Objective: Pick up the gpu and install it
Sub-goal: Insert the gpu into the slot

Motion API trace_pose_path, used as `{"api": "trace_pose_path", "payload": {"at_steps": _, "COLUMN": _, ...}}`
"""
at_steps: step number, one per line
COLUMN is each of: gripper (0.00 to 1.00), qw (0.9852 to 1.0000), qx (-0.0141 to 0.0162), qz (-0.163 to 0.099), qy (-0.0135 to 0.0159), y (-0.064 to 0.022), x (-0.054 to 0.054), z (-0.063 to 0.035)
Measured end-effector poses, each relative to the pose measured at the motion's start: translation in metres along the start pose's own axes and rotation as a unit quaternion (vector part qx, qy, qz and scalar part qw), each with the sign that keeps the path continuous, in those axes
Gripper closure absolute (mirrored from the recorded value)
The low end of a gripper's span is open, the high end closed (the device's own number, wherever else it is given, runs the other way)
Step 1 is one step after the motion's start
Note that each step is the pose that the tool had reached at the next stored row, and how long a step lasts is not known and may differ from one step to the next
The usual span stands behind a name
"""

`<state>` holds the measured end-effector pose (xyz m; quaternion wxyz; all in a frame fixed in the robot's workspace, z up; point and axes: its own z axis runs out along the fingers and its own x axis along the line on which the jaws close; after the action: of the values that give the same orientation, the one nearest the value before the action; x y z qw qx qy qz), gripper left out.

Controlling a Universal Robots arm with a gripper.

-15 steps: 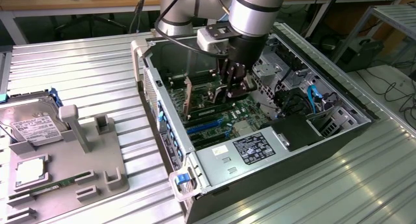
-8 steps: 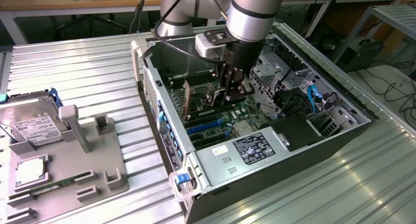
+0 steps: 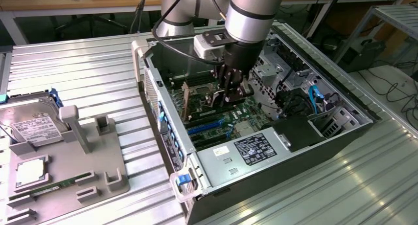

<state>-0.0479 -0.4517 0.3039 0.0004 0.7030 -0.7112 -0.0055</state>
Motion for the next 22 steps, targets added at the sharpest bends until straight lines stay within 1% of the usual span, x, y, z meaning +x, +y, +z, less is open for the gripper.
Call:
{"api": "trace_pose_path", "payload": {"at_steps": 9, "gripper": 0.73, "qw": 1.0000, "qx": 0.0000, "qz": 0.000, "qy": 0.0000, "y": 0.0019, "x": 0.000, "z": 0.0009}}
{"api": "trace_pose_path", "payload": {"at_steps": 12, "gripper": 0.73, "qw": 1.0000, "qx": 0.0000, "qz": 0.000, "qy": -0.0002, "y": 0.0052, "x": 0.000, "z": 0.0014}}
{"api": "trace_pose_path", "payload": {"at_steps": 13, "gripper": 0.73, "qw": 1.0000, "qx": 0.0005, "qz": 0.000, "qy": -0.0002, "y": 0.0059, "x": 0.000, "z": 0.0015}}
{"api": "trace_pose_path", "payload": {"at_steps": 14, "gripper": 0.73, "qw": 1.0000, "qx": 0.0020, "qz": 0.000, "qy": -0.0001, "y": 0.0062, "x": 0.000, "z": 0.0017}}
{"api": "trace_pose_path", "payload": {"at_steps": 15, "gripper": 0.73, "qw": 1.0000, "qx": 0.0058, "qz": 0.000, "qy": 0.0001, "y": 0.0069, "x": 0.000, "z": 0.0023}}
{"api": "trace_pose_path", "payload": {"at_steps": 16, "gripper": 0.73, "qw": 1.0000, "qx": 0.0086, "qz": 0.000, "qy": 0.0001, "y": 0.0073, "x": 0.000, "z": 0.0028}}
{"api": "trace_pose_path", "payload": {"at_steps": 17, "gripper": 0.73, "qw": 0.9999, "qx": 0.0107, "qz": 0.000, "qy": 0.0001, "y": 0.0081, "x": 0.000, "z": 0.0035}}
{"api": "trace_pose_path", "payload": {"at_steps": 18, "gripper": 0.73, "qw": 0.9999, "qx": 0.0116, "qz": 0.000, "qy": 0.0000, "y": 0.0094, "x": 0.000, "z": 0.0045}}
{"api": "trace_pose_path", "payload": {"at_steps": 19, "gripper": 0.73, "qw": 0.9999, "qx": 0.0117, "qz": 0.000, "qy": 0.0001, "y": 0.0116, "x": 0.000, "z": 0.0070}}
{"api": "trace_pose_path", "payload": {"at_steps": 22, "gripper": 0.73, "qw": 0.9999, "qx": 0.0117, "qz": 0.000, "qy": 0.0000, "y": 0.0126, "x": 0.000, "z": 0.0125}}
